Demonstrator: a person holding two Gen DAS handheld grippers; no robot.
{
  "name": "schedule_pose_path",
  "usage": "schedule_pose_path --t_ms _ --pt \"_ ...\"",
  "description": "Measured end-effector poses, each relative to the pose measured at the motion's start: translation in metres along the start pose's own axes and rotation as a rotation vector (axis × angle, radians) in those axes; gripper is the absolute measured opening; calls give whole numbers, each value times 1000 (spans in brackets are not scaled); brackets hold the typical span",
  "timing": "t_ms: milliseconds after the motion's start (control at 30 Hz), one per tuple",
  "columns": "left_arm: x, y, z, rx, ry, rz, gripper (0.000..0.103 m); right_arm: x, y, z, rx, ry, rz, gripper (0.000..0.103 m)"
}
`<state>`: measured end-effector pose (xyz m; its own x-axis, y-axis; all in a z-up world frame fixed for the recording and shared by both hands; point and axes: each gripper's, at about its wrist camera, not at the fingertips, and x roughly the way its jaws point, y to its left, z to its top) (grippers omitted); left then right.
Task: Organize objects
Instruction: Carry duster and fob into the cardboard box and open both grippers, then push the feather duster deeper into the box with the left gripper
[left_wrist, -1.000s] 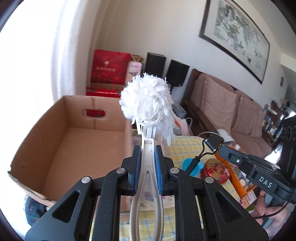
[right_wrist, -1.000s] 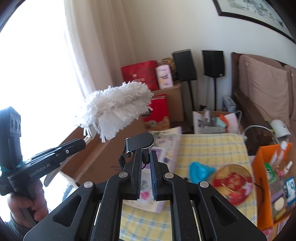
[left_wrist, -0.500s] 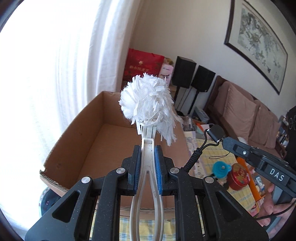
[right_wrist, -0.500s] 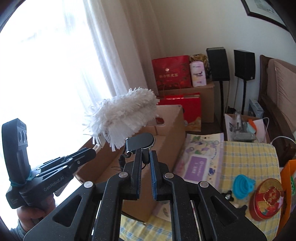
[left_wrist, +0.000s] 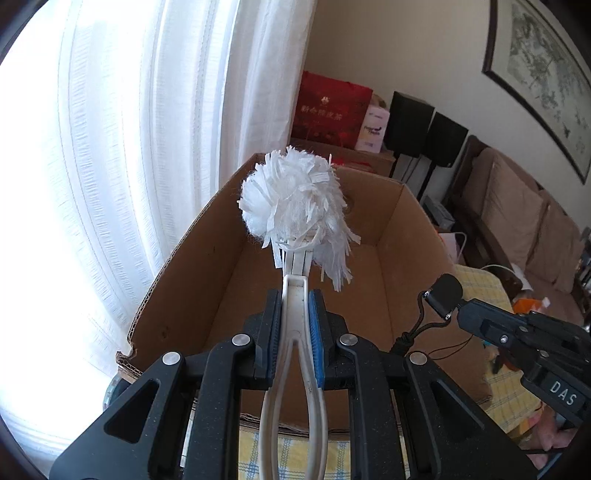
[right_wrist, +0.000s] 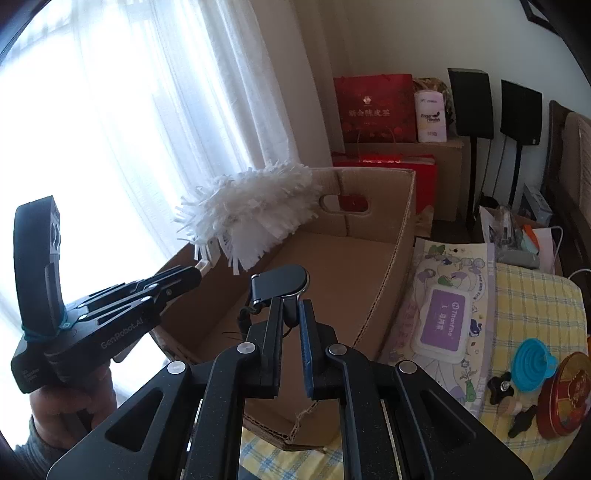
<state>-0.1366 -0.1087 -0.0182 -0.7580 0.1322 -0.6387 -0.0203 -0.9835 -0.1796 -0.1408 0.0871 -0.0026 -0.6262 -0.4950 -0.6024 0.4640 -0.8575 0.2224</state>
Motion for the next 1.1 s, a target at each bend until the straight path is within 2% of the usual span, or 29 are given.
schedule_pose_path --t_ms 233,300,367,400,533,600,800,967,1100 --pt "8 11 -4 -28 15 25 16 21 11 -6 -29 49 2 10" --pt "5 14 -3 -50 20 5 27 24 12 -7 -33 57 -8 12" --pt "2 15 -1 -59 12 -2 41 23 11 -9 -34 56 -23 28" --pt "0 15 1 -59 5 1 44 21 10 -9 -31 51 -23 31" --pt "-9 14 6 -69 -21 -28 68 7 4 -5 -12 19 -27 34" --pt "-12 13 10 -69 -33 -39 74 -1 3 -1 -8 3 -39 38" --pt "-18 18 15 -82 -32 -39 76 -26 -4 5 7 -44 -71 48" --pt "-18 20 1 14 10 70 76 -38 -10 1 14 -51 -82 50" --pt "-14 24 -9 38 53 78 74 -39 -12 -6 14 -37 -80 51"
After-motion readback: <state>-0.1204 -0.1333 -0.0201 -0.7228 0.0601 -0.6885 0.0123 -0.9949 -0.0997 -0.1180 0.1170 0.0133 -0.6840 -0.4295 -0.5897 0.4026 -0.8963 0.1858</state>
